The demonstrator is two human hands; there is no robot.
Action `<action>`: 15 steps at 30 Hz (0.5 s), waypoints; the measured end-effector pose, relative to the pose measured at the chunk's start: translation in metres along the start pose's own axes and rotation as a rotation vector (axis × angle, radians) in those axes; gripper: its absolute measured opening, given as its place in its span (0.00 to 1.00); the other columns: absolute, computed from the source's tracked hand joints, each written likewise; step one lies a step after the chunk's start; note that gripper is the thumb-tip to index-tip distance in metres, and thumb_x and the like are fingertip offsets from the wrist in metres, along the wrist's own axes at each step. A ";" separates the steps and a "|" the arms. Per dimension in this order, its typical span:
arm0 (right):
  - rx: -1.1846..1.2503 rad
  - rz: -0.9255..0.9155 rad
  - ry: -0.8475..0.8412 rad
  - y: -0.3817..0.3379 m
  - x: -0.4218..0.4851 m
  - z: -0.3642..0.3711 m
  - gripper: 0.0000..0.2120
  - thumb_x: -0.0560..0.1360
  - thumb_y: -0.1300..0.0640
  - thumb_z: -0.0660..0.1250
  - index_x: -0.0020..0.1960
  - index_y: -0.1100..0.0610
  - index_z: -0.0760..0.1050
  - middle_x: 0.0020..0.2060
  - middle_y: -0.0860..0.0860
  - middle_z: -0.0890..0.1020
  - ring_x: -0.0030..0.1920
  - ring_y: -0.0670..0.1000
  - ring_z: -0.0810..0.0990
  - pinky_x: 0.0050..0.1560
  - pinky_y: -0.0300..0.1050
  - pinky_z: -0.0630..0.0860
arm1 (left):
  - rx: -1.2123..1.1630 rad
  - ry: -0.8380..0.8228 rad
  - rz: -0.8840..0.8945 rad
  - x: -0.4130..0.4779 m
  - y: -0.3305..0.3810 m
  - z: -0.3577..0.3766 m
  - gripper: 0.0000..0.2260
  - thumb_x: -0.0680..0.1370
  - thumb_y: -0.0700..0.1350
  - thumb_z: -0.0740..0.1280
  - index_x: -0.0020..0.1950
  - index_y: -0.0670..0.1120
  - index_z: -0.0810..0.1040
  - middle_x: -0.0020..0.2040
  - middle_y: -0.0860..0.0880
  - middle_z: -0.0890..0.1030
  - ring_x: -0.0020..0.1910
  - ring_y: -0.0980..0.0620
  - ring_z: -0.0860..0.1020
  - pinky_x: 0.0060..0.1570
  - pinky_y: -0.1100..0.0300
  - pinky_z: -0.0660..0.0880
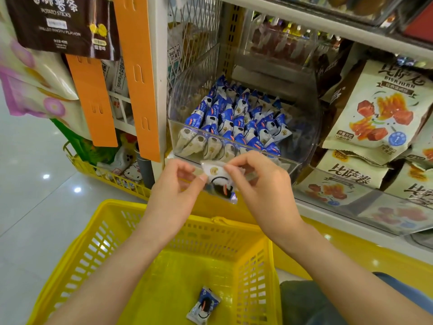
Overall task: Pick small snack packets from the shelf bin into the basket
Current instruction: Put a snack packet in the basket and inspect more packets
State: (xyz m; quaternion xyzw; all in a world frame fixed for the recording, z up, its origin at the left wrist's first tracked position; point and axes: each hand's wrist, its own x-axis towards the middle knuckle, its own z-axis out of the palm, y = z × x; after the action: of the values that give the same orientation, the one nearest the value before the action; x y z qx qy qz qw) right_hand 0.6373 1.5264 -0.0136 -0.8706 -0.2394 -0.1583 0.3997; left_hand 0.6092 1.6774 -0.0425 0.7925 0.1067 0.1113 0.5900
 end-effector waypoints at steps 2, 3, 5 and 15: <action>0.062 0.027 0.045 0.001 0.002 -0.002 0.03 0.75 0.55 0.66 0.44 0.53 0.77 0.38 0.45 0.79 0.40 0.41 0.76 0.38 0.29 0.71 | -0.002 -0.030 -0.143 0.003 -0.001 0.001 0.09 0.79 0.49 0.60 0.40 0.49 0.72 0.38 0.49 0.77 0.37 0.48 0.77 0.42 0.52 0.76; 0.070 0.006 0.041 0.001 0.002 -0.002 0.03 0.75 0.55 0.66 0.44 0.54 0.77 0.39 0.45 0.79 0.41 0.41 0.76 0.39 0.29 0.71 | -0.110 -0.096 -0.265 0.004 0.002 0.001 0.15 0.80 0.51 0.56 0.39 0.46 0.74 0.35 0.47 0.78 0.32 0.49 0.78 0.37 0.55 0.77; 0.040 -0.095 -0.024 0.001 0.001 -0.003 0.03 0.75 0.56 0.66 0.44 0.56 0.78 0.41 0.47 0.79 0.43 0.42 0.77 0.44 0.33 0.74 | -0.398 -0.248 -0.466 0.005 0.009 0.001 0.23 0.80 0.55 0.51 0.40 0.42 0.77 0.32 0.45 0.81 0.27 0.51 0.80 0.28 0.61 0.77; 0.117 0.035 -0.152 -0.004 -0.003 0.004 0.08 0.77 0.51 0.62 0.54 0.52 0.71 0.47 0.44 0.76 0.48 0.39 0.74 0.48 0.30 0.71 | -0.445 -0.157 -0.217 0.002 0.008 -0.004 0.08 0.78 0.42 0.62 0.51 0.47 0.80 0.43 0.49 0.85 0.42 0.54 0.82 0.37 0.63 0.78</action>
State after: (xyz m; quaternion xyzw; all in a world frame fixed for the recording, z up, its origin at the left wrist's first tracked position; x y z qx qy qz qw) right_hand 0.6327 1.5308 -0.0157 -0.8593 -0.2627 -0.0707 0.4332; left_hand 0.6105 1.6791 -0.0332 0.6335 0.1179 0.0063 0.7647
